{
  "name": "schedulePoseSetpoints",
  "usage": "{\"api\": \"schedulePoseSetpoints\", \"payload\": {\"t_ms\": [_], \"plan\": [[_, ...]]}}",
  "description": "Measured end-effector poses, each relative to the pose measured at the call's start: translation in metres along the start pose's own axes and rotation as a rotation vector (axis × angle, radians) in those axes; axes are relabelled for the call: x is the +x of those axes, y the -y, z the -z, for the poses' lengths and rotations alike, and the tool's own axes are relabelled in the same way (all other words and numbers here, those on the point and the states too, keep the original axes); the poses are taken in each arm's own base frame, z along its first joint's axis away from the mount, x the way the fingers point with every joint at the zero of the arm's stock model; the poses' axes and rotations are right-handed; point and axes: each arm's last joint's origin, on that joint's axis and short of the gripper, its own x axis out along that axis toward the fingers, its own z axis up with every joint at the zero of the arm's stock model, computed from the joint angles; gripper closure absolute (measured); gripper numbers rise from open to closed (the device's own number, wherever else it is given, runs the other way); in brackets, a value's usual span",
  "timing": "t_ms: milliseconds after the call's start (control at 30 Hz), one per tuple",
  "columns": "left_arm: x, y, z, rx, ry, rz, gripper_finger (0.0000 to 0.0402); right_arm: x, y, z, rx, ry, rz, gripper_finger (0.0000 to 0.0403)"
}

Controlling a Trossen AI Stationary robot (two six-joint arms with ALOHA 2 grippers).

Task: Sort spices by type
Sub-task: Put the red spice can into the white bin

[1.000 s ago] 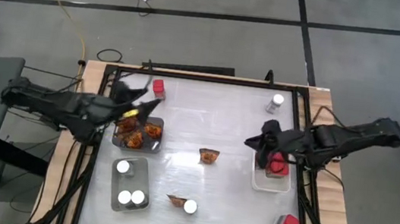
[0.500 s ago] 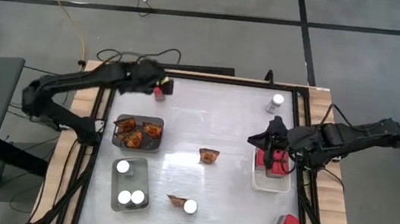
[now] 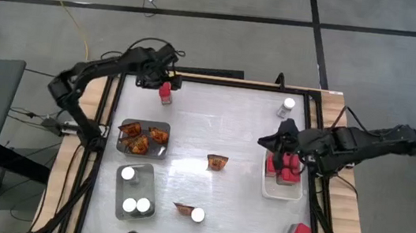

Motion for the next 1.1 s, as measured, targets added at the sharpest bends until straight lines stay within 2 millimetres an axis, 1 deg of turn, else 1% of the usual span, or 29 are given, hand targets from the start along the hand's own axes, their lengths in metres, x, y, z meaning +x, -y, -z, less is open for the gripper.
{"api": "schedulePoseSetpoints", "payload": {"t_ms": [100, 267, 467, 533, 600, 700, 900, 933, 1033, 1100], "plan": [[0.017, 0.002, -0.005, 0.013, -0.039, 0.015, 0.0022, 0.001, 0.004, -0.002, 0.014, 0.010, 0.024, 0.0330], [0.041, -0.001, -0.008, 0.023, -0.091, -0.037, 0.0022, 0.003, 0.008, -0.004, 0.026, 0.017, 0.047, 0.0330], [0.054, -0.007, -0.014, 0.011, -0.073, -0.092, 0.0022, 0.003, 0.009, -0.005, 0.029, 0.019, 0.054, 0.0330], [0.057, -0.009, -0.016, 0.008, -0.080, -0.101, 0.0028, 0.003, 0.009, -0.005, 0.029, 0.019, 0.055, 0.0330], [0.059, -0.010, -0.016, 0.008, -0.085, -0.108, 0.0043, 0.003, 0.009, -0.005, 0.029, 0.019, 0.056, 0.0330], [0.059, -0.008, -0.016, 0.012, -0.069, -0.106, 0.0082, 0.003, 0.009, -0.005, 0.029, 0.019, 0.055, 0.0330], [0.059, -0.004, -0.012, 0.023, -0.094, -0.078, 0.0191, 0.003, 0.009, -0.005, 0.029, 0.019, 0.056, 0.0330], [0.058, -0.002, -0.010, 0.030, -0.098, -0.071, 0.0201, 0.003, 0.009, -0.005, 0.028, 0.019, 0.056, 0.0330], [0.051, 0.007, -0.002, 0.066, -0.093, -0.045, 0.0200, 0.003, 0.009, -0.005, 0.028, 0.019, 0.056, 0.0330], [0.041, 0.018, 0.001, 0.117, -0.073, -0.014, 0.0200, 0.003, 0.009, -0.005, 0.028, 0.019, 0.056, 0.0330]]}}
